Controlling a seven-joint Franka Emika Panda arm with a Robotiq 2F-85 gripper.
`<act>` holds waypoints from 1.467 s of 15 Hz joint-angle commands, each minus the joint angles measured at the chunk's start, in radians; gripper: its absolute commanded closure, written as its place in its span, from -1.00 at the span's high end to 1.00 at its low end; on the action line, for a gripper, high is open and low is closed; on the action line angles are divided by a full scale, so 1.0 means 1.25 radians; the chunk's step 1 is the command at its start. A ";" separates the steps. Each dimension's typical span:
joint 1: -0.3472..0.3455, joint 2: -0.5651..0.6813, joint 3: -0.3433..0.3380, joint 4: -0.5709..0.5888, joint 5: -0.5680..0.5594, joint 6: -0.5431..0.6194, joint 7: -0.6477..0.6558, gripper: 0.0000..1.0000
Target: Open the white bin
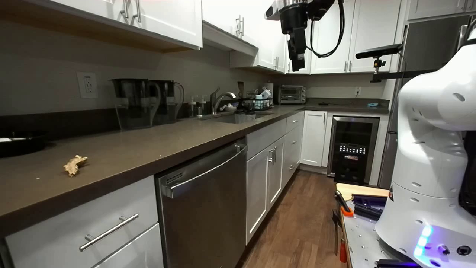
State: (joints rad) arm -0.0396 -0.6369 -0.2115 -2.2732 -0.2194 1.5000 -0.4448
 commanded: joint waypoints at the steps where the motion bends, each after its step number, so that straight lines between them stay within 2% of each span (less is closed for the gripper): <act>1: 0.014 -0.027 -0.003 -0.071 0.024 0.024 0.003 1.00; 7: 0.056 -0.095 0.019 -0.281 0.133 0.163 0.013 1.00; 11: 0.118 -0.126 0.068 -0.410 0.220 0.278 0.020 1.00; 13: 0.164 -0.085 0.092 -0.456 0.259 0.357 0.010 1.00; 14: 0.200 0.017 0.095 -0.416 0.280 0.409 -0.010 1.00; 15: 0.219 0.032 0.099 -0.433 0.294 0.446 -0.019 1.00; 18: 0.288 0.185 0.102 -0.435 0.353 0.601 -0.066 1.00; 22: 0.365 0.399 0.119 -0.404 0.505 0.723 -0.185 1.00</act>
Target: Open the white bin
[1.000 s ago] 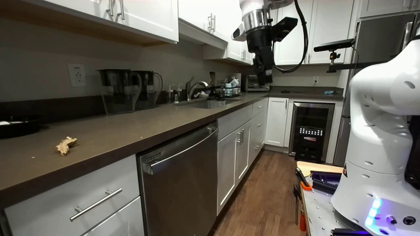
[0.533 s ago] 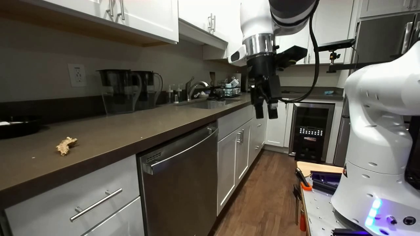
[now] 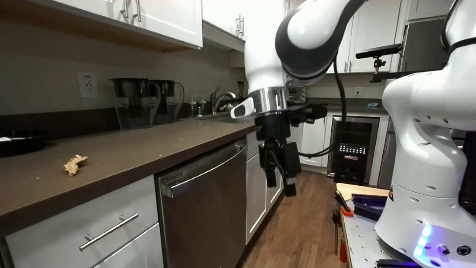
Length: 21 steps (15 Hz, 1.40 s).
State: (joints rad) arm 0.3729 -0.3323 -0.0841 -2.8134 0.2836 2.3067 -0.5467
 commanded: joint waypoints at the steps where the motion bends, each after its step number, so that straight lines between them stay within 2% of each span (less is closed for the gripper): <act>1: 0.038 0.210 0.032 0.049 0.144 0.089 -0.141 1.00; 4: 0.000 0.346 0.101 0.125 0.257 0.071 -0.253 1.00; 8: -0.084 0.451 0.194 0.195 0.314 0.063 -0.327 1.00; 11: -0.129 0.480 0.245 0.206 0.336 0.099 -0.349 1.00; 14: -0.147 0.484 0.285 0.188 0.353 0.168 -0.374 1.00; 15: -0.156 0.490 0.293 0.193 0.344 0.139 -0.373 1.00; 16: -0.156 0.484 0.285 0.200 0.313 0.131 -0.329 1.00; 19: -0.158 0.490 0.298 0.199 0.314 0.130 -0.331 1.00; 21: -0.165 0.476 0.323 0.181 0.369 0.170 -0.375 1.00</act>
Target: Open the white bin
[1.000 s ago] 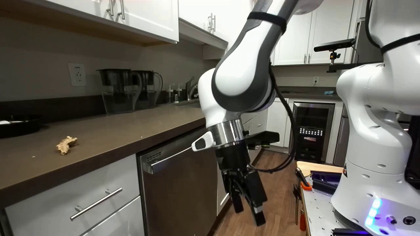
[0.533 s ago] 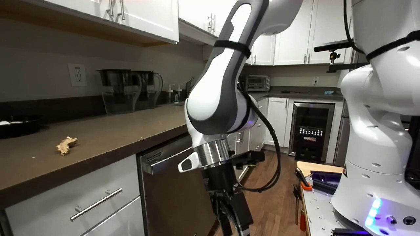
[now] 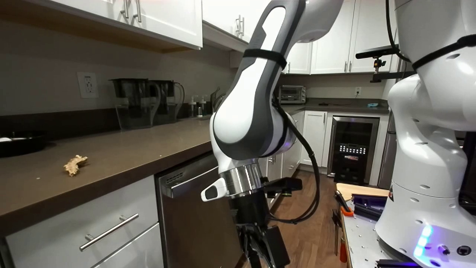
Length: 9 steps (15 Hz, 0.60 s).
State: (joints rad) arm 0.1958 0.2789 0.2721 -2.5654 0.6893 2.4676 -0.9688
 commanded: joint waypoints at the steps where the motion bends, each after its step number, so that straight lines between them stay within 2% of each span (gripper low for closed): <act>1: -0.026 -0.011 0.050 -0.021 0.067 0.071 -0.062 1.00; 7: -0.020 -0.003 0.131 -0.036 0.237 0.251 -0.219 1.00; 9: -0.016 0.003 0.161 -0.040 0.312 0.276 -0.287 0.68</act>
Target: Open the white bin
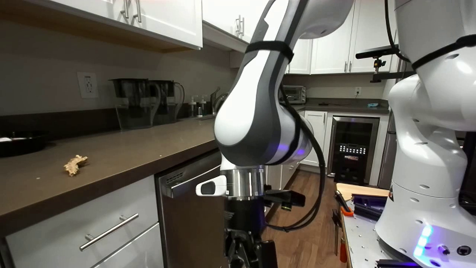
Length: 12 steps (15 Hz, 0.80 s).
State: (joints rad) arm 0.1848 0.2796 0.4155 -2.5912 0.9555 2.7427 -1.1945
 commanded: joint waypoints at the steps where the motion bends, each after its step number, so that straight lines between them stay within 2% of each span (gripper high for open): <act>1: -0.012 0.003 0.062 -0.021 0.133 0.057 -0.137 0.33; 2: -0.008 0.014 0.077 -0.024 0.168 0.063 -0.170 0.20; 3: -0.004 0.019 0.090 -0.028 0.199 0.066 -0.200 0.19; 6: 0.011 0.057 0.127 -0.035 0.271 0.063 -0.280 -0.12; 10: 0.038 0.144 0.140 -0.026 0.251 0.045 -0.309 -0.37; 11: 0.045 0.157 0.142 -0.023 0.249 0.042 -0.312 -0.38; 12: 0.055 0.191 0.143 -0.014 0.253 0.054 -0.328 -0.27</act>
State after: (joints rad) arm 0.2361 0.4236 0.5838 -2.6352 1.2561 2.7838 -1.5321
